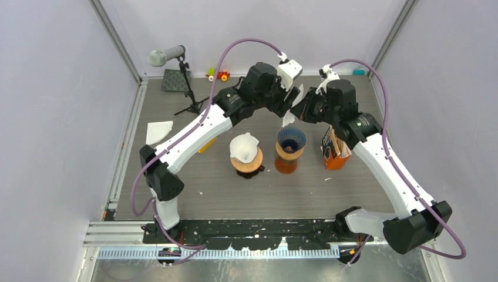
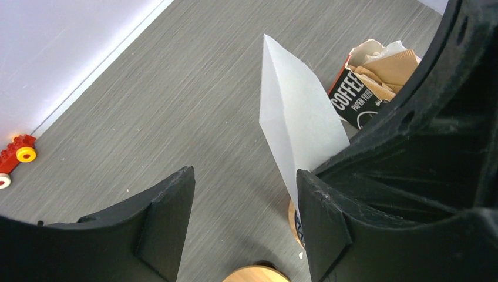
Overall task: Place the coffee filter in the dripper
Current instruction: Place the coffee filter in the coffee dripper.
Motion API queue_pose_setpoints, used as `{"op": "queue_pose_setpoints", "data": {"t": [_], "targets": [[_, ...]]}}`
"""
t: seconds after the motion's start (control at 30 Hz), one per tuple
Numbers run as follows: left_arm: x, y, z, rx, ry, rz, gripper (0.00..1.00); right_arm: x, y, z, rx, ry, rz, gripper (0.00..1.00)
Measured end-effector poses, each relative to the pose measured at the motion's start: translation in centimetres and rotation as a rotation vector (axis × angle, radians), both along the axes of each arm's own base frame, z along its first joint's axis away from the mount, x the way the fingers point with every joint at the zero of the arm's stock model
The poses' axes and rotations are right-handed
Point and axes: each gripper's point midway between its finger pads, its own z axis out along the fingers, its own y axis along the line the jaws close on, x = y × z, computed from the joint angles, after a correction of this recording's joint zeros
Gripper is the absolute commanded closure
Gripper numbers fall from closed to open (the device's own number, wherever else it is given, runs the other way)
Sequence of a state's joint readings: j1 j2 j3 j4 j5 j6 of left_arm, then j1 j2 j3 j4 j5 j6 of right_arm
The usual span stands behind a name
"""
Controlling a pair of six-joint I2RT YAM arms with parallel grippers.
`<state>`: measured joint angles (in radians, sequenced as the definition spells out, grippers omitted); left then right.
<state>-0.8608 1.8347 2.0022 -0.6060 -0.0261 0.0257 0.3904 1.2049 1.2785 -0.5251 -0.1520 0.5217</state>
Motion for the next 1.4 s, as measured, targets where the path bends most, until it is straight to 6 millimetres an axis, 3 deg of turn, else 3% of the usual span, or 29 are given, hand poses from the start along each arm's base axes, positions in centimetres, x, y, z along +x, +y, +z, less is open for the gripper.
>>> {"op": "queue_pose_setpoints", "data": {"t": [0.13, 0.37, 0.57, 0.7, 1.1, 1.4], "targets": [[0.2, -0.3, -0.2, -0.001, 0.003, 0.0, 0.43, -0.1, 0.1, -0.2, 0.0, 0.006, 0.006, 1.0], [-0.1, -0.8, -0.6, -0.01, 0.027, -0.015, 0.68, -0.1, 0.1, -0.3, 0.0, 0.005, 0.007, 1.0], [-0.4, -1.0, -0.6, -0.016, 0.034, -0.032, 0.99, -0.1, 0.1, -0.5, -0.007, 0.002, 0.01, 1.0], [-0.4, -1.0, -0.6, -0.016, 0.035, -0.035, 1.0, 0.0, -0.2, -0.5, -0.021, -0.01, 0.001, 0.98], [-0.6, -1.1, -1.4, -0.029, 0.077, -0.016, 1.0, 0.7, -1.9, -0.6, -0.094, -0.044, -0.066, 0.76], [-1.0, -1.4, -1.4, -0.032, 0.082, -0.021, 1.0, 0.9, -2.1, -1.4, -0.129, -0.03, -0.074, 0.7]]}}
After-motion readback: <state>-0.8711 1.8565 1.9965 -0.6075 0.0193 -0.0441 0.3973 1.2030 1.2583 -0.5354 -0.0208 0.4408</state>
